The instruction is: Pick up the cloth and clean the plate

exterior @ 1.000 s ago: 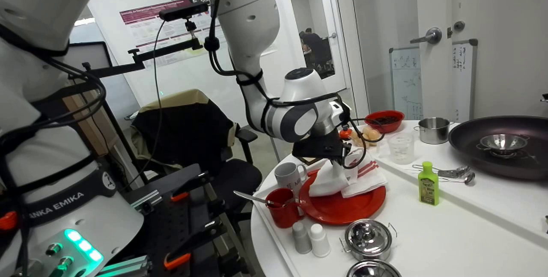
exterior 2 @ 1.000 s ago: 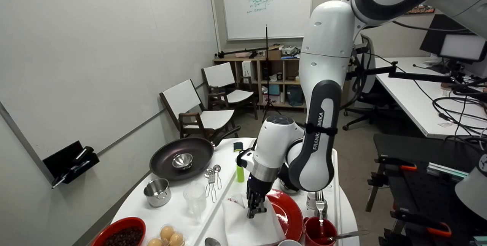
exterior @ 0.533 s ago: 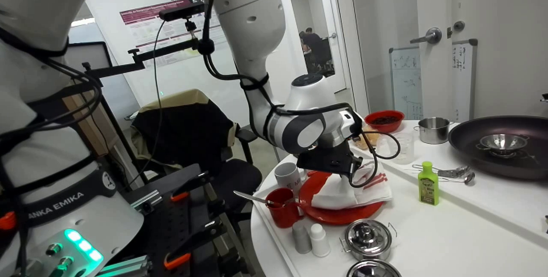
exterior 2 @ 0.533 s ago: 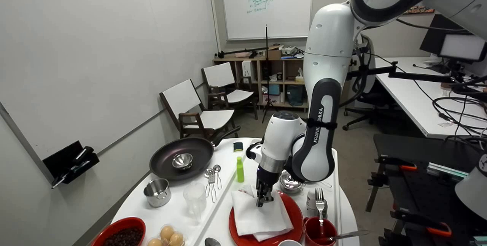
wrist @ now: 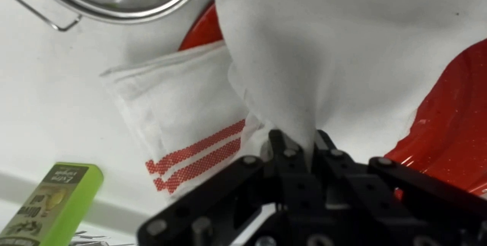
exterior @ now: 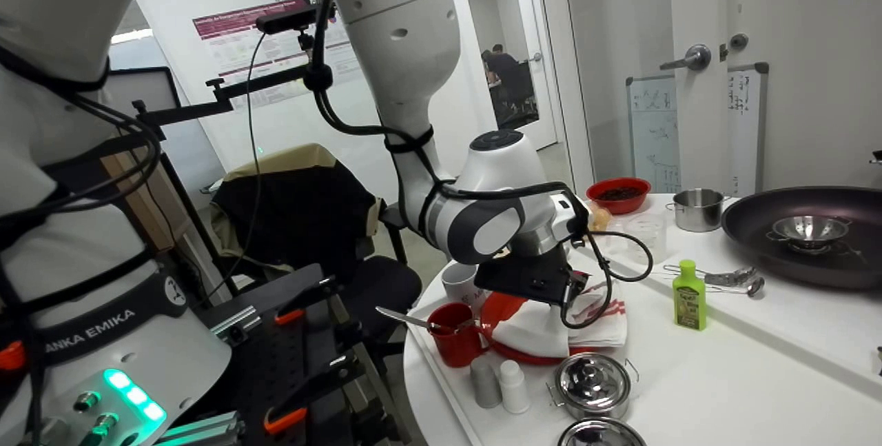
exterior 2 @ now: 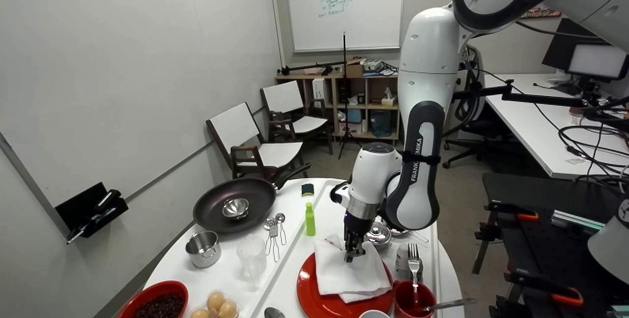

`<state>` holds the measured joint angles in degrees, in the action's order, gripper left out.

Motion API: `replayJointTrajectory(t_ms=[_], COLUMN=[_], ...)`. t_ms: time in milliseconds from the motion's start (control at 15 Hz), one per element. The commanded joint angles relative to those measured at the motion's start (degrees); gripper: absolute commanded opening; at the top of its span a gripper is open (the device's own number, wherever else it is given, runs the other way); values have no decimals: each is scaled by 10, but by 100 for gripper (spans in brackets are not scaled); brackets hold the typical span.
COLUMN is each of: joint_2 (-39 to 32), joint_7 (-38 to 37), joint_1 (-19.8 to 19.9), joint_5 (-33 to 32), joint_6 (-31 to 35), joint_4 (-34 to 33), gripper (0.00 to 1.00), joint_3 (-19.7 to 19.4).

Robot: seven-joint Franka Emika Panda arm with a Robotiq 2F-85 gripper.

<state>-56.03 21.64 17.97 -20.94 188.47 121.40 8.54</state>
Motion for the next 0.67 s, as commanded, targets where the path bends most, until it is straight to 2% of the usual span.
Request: replayJointTrajectory(t_ms=[0, 600], joint_2=[8, 16], joint_7=[4, 8], joint_1=[-4, -61], joint_5=[-14, -31], joint_6=[14, 11], joint_4=[16, 9], gripper=[3, 3], joint_3=[0, 16])
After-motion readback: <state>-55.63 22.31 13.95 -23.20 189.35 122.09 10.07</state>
